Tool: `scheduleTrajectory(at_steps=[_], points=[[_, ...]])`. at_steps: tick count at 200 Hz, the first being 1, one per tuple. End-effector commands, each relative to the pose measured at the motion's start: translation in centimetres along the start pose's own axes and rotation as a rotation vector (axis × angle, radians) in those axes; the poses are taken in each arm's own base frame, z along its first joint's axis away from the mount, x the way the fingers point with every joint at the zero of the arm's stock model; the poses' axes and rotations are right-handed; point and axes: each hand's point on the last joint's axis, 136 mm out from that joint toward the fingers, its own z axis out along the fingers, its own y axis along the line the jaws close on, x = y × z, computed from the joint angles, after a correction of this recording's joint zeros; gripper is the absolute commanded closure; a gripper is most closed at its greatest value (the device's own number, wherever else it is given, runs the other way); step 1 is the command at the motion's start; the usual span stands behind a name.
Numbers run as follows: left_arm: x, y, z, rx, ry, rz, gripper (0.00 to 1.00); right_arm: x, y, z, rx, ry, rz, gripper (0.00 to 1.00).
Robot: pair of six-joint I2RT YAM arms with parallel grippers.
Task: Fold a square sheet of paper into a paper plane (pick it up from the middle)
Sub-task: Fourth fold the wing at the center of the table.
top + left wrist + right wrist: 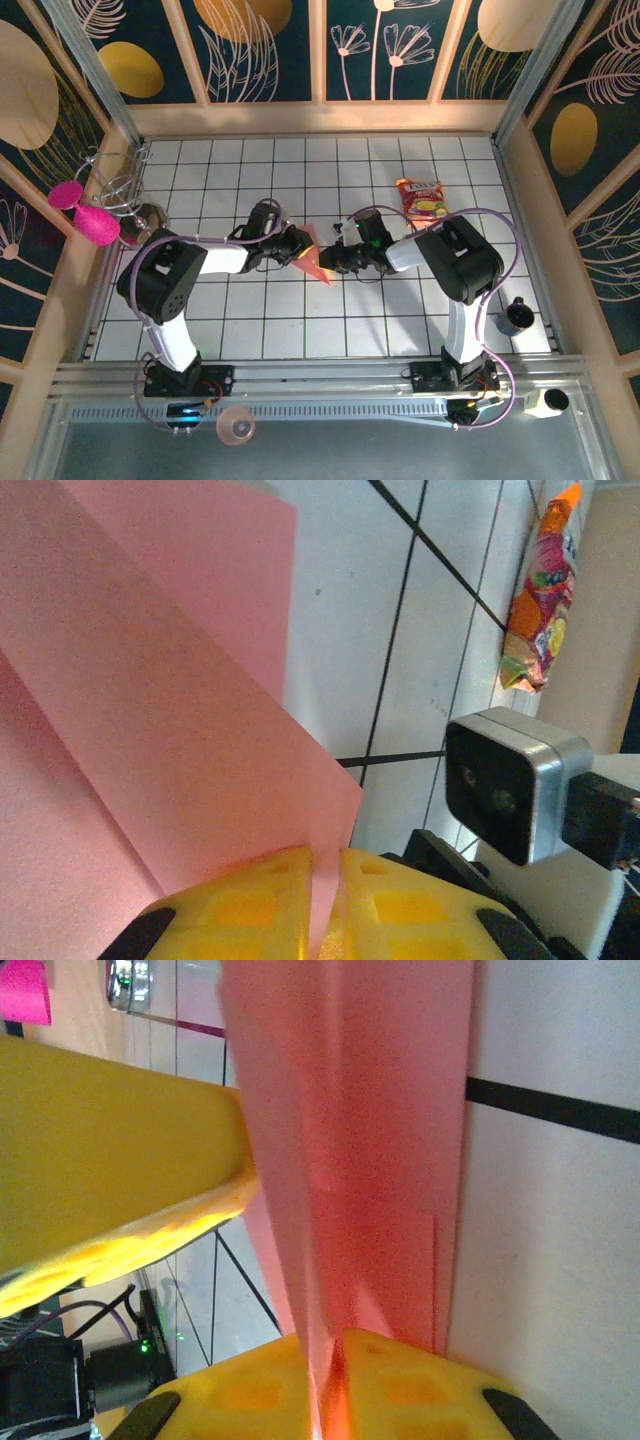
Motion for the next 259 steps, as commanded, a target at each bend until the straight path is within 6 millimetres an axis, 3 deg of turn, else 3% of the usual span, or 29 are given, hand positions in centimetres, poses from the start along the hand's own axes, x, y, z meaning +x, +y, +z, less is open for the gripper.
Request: scheduleTrajectory(at_steps=[1, 89, 118, 170, 259], points=[[-0.1, 0.6, 0.5, -0.036, 0.006, 0.005, 0.85, 0.1, -0.1, -0.6, 0.034, 0.009, 0.007, 0.82], [-0.2, 0.6, 0.7, -0.046, 0.009, 0.006, 0.86, -1.1, 2.2, -2.7, 0.052, -0.069, -0.055, 0.75], [-0.3, 0.4, 0.8, -0.042, 0.012, 0.009, 0.86, -1.7, 1.6, -3.4, 0.122, -0.113, -0.071, 0.72], [-0.2, 0.5, 0.8, -0.044, 0.014, 0.010, 0.86, -0.4, 0.5, -1.9, 0.217, -0.060, -0.104, 0.72], [-0.2, 0.7, 0.9, -0.049, 0.018, 0.008, 0.86, 1.4, 0.0, -0.5, 0.205, 0.016, -0.112, 0.78]])
